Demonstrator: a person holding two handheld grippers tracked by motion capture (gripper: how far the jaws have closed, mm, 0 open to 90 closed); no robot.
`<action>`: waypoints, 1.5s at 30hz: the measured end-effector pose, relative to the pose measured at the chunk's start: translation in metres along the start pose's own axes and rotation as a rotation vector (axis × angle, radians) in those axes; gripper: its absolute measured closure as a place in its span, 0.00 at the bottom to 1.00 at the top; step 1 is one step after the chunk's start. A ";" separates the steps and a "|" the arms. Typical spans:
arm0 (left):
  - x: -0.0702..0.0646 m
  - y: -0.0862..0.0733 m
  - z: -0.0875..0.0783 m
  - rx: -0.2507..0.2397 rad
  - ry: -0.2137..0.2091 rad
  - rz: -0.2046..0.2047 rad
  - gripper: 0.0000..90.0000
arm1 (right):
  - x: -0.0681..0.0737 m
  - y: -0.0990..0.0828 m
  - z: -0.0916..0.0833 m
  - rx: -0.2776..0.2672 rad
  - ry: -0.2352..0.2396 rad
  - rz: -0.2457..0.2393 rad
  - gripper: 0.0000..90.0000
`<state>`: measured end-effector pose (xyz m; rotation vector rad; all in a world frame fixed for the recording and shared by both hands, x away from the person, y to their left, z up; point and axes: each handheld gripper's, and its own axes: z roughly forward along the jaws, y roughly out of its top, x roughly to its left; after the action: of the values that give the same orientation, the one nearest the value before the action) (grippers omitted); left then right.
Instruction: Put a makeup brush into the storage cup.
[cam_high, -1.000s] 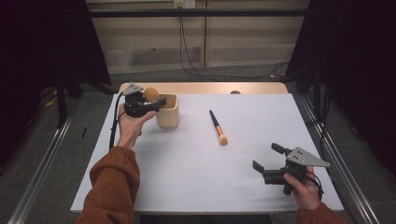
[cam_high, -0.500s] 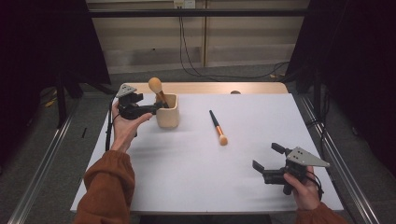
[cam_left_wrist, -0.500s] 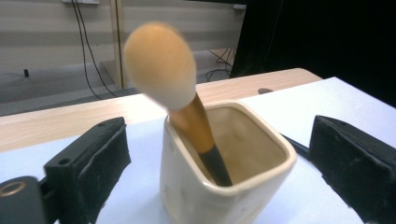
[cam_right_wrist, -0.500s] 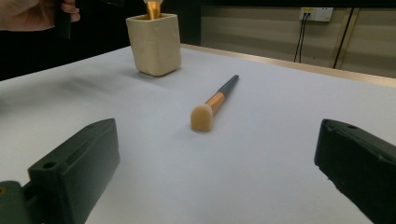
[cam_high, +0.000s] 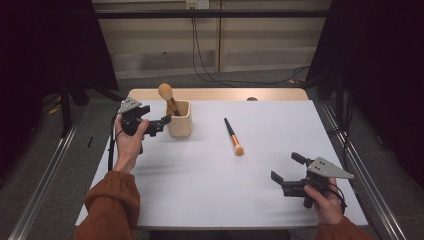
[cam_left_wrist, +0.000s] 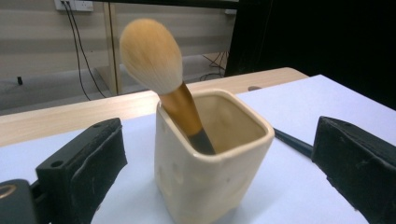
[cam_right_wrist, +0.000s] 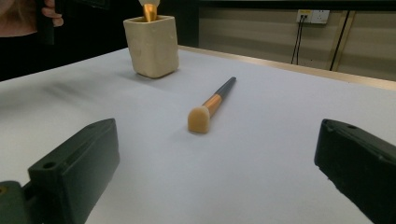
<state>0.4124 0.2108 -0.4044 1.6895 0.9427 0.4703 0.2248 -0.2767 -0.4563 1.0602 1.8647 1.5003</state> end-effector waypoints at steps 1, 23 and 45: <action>-0.001 -0.002 -0.002 0.002 0.001 0.004 0.03 | 0.000 0.000 0.001 -0.001 -0.001 0.001 0.00; -0.029 -0.030 -0.041 -0.045 -0.007 0.049 0.04 | -0.001 0.000 -0.001 -0.001 -0.010 -0.002 0.00; -0.053 -0.060 -0.085 -0.072 -0.004 0.089 0.04 | -0.003 0.000 -0.004 -0.008 -0.034 0.011 0.00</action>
<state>0.2984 0.2272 -0.4246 1.6711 0.8403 0.5533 0.2233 -0.2812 -0.4557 1.0876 1.8311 1.4857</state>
